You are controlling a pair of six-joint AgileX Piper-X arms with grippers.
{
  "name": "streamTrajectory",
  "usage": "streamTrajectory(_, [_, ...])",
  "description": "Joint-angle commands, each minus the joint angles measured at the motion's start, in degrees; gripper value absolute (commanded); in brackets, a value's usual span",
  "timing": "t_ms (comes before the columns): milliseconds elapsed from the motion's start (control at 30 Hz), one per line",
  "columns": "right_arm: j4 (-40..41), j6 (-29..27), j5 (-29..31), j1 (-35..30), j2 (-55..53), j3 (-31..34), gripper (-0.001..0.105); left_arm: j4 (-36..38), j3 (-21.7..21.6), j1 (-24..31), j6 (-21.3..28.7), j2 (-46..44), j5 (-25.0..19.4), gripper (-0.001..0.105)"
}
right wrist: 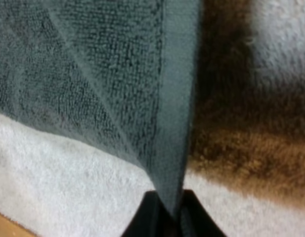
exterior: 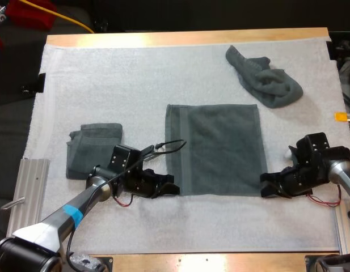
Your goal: Pick towel from pile, fold and stack
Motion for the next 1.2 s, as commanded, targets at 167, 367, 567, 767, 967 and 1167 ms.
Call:
streamTrajectory(167, [2.9, 3.6, -0.3, 0.0, -7.4, 0.4, 0.001, 13.9, -0.1, -0.7, 9.4, -9.1, -6.0, 0.000])
streamTrajectory(367, [8.2, 3.6, 3.3, 4.6, -11.9, 0.4, 0.001, 19.8, -0.1, -7.6, 10.5, -13.0, -10.7, 0.000])
streamTrajectory(567, [12.9, 4.9, 9.3, 9.9, -15.6, 0.4, 0.001, 25.5, -0.1, -12.4, 11.1, -16.7, -14.7, 0.000])
streamTrajectory(767, [14.4, 11.5, 11.1, 15.0, -20.1, 0.4, 0.001, 30.5, -0.1, -15.0, 11.1, -22.2, -14.8, 0.000])
streamTrajectory(967, [0.8, 23.2, 9.1, 14.9, -19.7, 0.4, 0.001, 23.6, -0.1, -5.1, 7.8, -21.8, -3.2, 0.000])
streamTrajectory(1167, [-9.0, 27.6, 8.5, 14.9, -15.3, 0.4, 0.001, 14.9, -0.1, 5.5, 5.2, -13.3, 6.9, 0.000])
